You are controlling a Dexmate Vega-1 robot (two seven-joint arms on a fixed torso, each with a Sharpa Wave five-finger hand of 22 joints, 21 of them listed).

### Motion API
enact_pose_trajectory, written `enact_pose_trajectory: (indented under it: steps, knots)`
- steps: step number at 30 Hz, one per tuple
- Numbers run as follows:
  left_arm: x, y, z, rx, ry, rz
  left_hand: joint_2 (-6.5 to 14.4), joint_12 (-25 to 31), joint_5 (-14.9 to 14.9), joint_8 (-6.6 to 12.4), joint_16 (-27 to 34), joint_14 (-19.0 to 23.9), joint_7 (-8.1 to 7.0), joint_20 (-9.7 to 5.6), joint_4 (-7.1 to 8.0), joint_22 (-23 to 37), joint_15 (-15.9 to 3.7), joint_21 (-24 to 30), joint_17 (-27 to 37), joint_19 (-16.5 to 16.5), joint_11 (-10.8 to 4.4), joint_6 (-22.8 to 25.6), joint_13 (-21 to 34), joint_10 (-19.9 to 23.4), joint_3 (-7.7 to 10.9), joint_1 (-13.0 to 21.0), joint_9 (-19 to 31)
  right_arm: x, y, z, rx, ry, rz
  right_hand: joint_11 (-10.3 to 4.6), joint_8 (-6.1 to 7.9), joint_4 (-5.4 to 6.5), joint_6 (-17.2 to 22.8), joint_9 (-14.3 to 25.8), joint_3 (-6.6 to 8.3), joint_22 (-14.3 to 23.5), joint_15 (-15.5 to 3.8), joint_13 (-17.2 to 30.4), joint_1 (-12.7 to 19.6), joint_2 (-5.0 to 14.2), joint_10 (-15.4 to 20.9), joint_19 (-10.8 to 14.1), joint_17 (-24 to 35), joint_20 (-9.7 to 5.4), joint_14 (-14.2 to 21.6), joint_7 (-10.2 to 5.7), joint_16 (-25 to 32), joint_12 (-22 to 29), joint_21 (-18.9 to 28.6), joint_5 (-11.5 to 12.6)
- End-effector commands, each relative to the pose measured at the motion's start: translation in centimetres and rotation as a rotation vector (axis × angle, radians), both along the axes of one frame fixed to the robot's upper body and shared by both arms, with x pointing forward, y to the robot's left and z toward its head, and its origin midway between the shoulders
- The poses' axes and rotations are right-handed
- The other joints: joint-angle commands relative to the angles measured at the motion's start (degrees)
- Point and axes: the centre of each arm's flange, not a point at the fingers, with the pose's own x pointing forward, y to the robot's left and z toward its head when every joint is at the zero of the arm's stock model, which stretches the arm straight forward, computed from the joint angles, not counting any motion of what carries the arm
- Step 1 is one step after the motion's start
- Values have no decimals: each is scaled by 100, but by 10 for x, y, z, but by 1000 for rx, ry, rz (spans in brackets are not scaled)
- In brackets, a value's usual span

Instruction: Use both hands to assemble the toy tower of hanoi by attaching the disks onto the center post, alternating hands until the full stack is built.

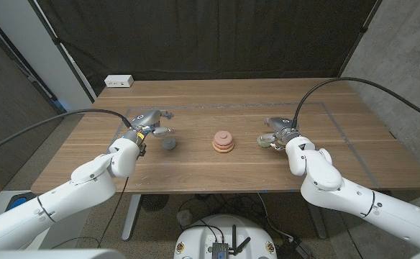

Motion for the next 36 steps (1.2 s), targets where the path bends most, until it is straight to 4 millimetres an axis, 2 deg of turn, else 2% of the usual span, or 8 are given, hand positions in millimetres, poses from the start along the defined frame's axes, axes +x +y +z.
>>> enact_pose_trajectory:
  steps: [1,9,15,20,36]
  knots:
    - [2,0,-2,-3,5,-4,53,13,41,-37,46,-15,-3,-719,1,21,-309,-13,11,13,2,70,11,64,42,-11,18,6,1,-1,-14,49,-30,45,19,19,2,0,-62,13,-563,-14,-23,-23,-71,-38,0,-673,-40,23,10,12,-26,-38]
    - [2,0,-2,-6,6,-6,69,20,48,-33,50,-10,2,-718,2,21,-310,-21,17,17,1,109,18,89,56,-25,20,8,1,-2,-19,73,-44,73,53,38,37,9,-130,9,-564,-50,-85,-30,-162,-50,-50,-674,-87,70,-9,-6,-33,-70]
    - [1,0,-3,-5,5,-4,88,22,62,-42,54,-4,8,-721,-8,21,-309,-36,23,17,5,136,17,127,85,-35,23,9,2,-4,-25,80,-52,88,-12,30,-156,6,-167,-1,-563,-74,-94,-45,-201,-72,-62,-675,-99,63,5,2,-50,-90]
    - [0,0,-3,-6,2,-3,94,17,67,-43,59,3,5,-718,-9,21,-309,-40,29,23,-2,152,23,119,94,-44,24,10,2,-6,-33,83,-59,92,-3,23,-183,-7,-216,-1,-564,-105,-103,-58,-235,-75,-100,-676,-128,63,8,13,-55,-114]
    - [0,-1,-3,-2,7,-7,114,23,80,-52,66,12,4,-719,-14,22,-310,-48,40,35,7,173,33,153,121,-57,28,19,2,-13,-35,111,-82,77,9,17,-190,-19,-249,-11,-565,-127,-94,-59,-217,-78,-140,-677,-162,56,4,37,-66,-135]
